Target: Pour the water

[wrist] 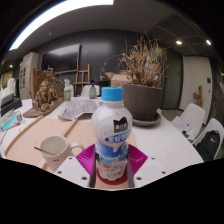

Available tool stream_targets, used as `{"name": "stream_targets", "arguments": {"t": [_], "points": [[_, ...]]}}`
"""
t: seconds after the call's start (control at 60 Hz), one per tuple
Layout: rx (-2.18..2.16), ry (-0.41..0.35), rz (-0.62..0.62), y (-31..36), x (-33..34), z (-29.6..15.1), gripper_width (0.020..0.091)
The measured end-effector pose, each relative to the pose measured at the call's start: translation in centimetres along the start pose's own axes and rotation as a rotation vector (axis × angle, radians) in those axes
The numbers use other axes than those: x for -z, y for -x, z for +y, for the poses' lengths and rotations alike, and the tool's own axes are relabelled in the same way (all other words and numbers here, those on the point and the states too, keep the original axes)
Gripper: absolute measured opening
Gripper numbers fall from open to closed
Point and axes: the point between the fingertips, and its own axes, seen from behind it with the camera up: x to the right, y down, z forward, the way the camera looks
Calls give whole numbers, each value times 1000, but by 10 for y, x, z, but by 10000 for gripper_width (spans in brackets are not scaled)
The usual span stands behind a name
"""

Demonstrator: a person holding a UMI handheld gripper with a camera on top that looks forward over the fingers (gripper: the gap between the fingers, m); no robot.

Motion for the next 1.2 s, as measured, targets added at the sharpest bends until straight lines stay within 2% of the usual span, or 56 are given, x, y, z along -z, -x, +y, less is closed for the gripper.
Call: {"name": "stream_targets", "arguments": {"t": [0.117, 0.133, 0.2, 0.217, 0.367, 0.55, 0.8, 0.95, 1.2], "points": [[-33, 15, -3, -1, 2, 5, 535], [-38, 28, -1, -2, 3, 7, 579], [-61, 61, 8, -3, 10, 10, 831], [-65, 68, 12, -3, 12, 10, 865], [-74, 129, 94, -2, 60, -1, 854], [-80, 221, 181, 36, 167, -18, 855], [-101, 253, 193, 108, 291, -34, 856], [-101, 260, 201, 129, 327, -33, 855], [-88, 280, 204, 139, 346, -27, 858]]}}
